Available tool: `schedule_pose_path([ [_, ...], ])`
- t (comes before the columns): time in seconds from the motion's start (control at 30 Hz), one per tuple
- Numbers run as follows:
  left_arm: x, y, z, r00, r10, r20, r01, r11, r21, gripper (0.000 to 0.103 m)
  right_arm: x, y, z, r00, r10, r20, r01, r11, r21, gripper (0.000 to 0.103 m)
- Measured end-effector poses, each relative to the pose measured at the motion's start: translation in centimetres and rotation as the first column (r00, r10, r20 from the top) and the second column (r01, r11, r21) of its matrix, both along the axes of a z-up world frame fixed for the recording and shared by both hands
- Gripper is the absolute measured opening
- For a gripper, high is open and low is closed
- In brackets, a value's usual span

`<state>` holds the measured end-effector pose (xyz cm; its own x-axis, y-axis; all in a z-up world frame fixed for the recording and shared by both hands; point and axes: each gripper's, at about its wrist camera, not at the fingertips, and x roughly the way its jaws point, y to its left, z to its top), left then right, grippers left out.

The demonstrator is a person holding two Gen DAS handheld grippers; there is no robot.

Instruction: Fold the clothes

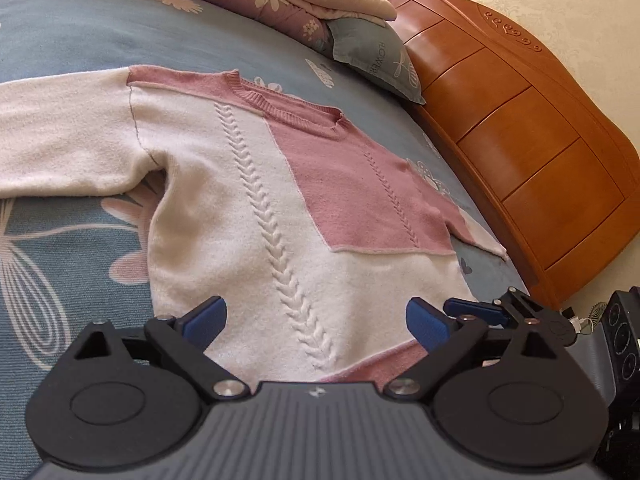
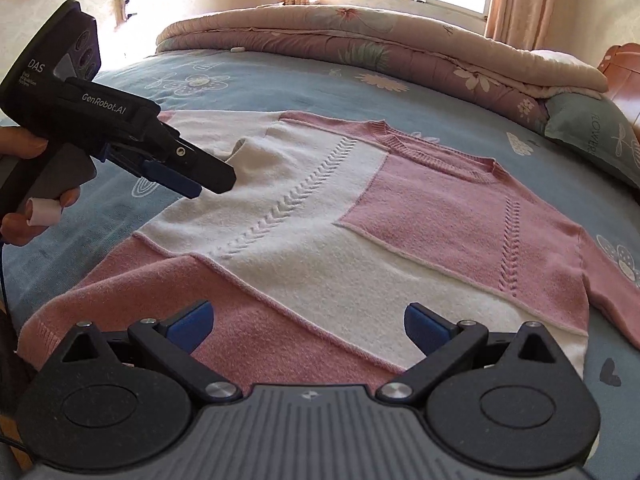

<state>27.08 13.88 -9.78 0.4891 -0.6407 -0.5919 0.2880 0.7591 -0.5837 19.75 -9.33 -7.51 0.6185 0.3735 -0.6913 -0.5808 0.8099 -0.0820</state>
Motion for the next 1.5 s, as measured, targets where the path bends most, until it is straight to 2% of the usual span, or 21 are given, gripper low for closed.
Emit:
schedule_pose_path([
  [0.1,-0.1,-0.1,-1.4,1.0,-0.002,-0.015,0.002,1.0,0.024,0.096,1.0,3.1,-1.5,0.998,0.066,-0.014,-0.067,0.997,-0.049,0.103],
  [0.2,-0.1,-0.1,-1.6,1.0,-0.012,-0.004,0.012,0.999,0.03,0.096,0.9,4.8,-3.3,0.994,0.109,-0.009,-0.11,0.987,-0.121,0.103],
  [0.23,-0.1,-0.2,-1.6,1.0,-0.01,-0.004,0.01,0.999,0.035,0.096,1.0,4.5,-3.4,0.994,0.102,-0.034,-0.105,0.988,-0.115,0.103],
  [0.33,-0.1,-0.4,-1.5,1.0,-0.006,0.0,0.006,0.999,0.051,0.096,1.2,1.2,-3.2,0.977,0.058,-0.203,-0.073,0.995,-0.065,0.103],
  [0.47,-0.2,-1.2,-1.3,0.999,-0.023,0.03,0.02,0.994,0.107,0.096,-3.3,-2.6,-3.0,0.978,0.052,-0.203,-0.072,0.993,-0.094,0.103],
  [0.57,-0.7,-1.9,-1.1,0.998,-0.038,0.058,0.028,0.986,0.164,0.096,-3.5,-2.9,-2.1,0.974,0.01,-0.227,-0.025,0.998,-0.063,0.103],
  [0.67,-1.4,-2.5,-0.8,0.996,-0.051,0.08,0.033,0.975,0.218,0.096,-2.9,-2.2,-0.8,0.988,0.007,-0.156,-0.008,1.0,-0.005,0.103],
  [0.8,-1.7,-2.6,-0.8,0.994,-0.053,0.096,0.026,0.965,0.263,0.096,-0.7,-0.2,-0.9,0.989,0.016,-0.147,-0.011,0.999,0.038,0.103],
  [0.87,-1.7,-2.5,-0.7,0.993,-0.049,0.104,0.018,0.959,0.282,0.096,0.3,0.4,-2.3,0.982,-0.022,-0.188,0.023,1.0,0.003,0.103],
  [0.93,-1.7,-2.4,-0.7,0.992,-0.053,0.112,0.018,0.955,0.295,0.096,-0.7,0.4,-3.3,0.982,-0.027,-0.186,0.022,0.999,-0.03,0.103],
  [1.0,-1.7,-2.4,-0.7,0.992,-0.056,0.116,0.019,0.955,0.297,0.096,-2.7,0.0,-3.4,0.986,-0.011,-0.165,0.003,0.999,-0.05,0.103],
  [1.07,-1.7,-2.2,-0.6,0.992,-0.047,0.121,0.008,0.954,0.298,0.096,-4.2,-0.6,-3.1,0.981,0.009,-0.195,-0.024,0.997,-0.075,0.103],
  [1.17,-1.7,-1.7,-0.3,0.991,-0.019,0.132,-0.021,0.955,0.295,0.096,-4.1,-1.3,-2.1,0.971,0.01,-0.239,-0.021,0.999,-0.046,0.103],
  [1.33,-1.8,-0.8,0.2,0.988,0.027,0.149,-0.07,0.955,0.289,0.096,-1.5,1.4,-0.2,0.989,0.061,-0.132,-0.055,0.997,0.048,0.103],
  [1.4,-1.7,-0.3,0.4,0.987,0.048,0.155,-0.091,0.954,0.285,0.096,0.4,3.4,-0.7,0.99,0.085,-0.115,-0.078,0.995,0.067,0.103],
  [1.5,-1.6,0.2,0.7,0.984,0.067,0.165,-0.113,0.951,0.287,0.096,2.0,6.1,-2.2,0.991,0.105,-0.081,-0.102,0.994,0.05,0.103],
])
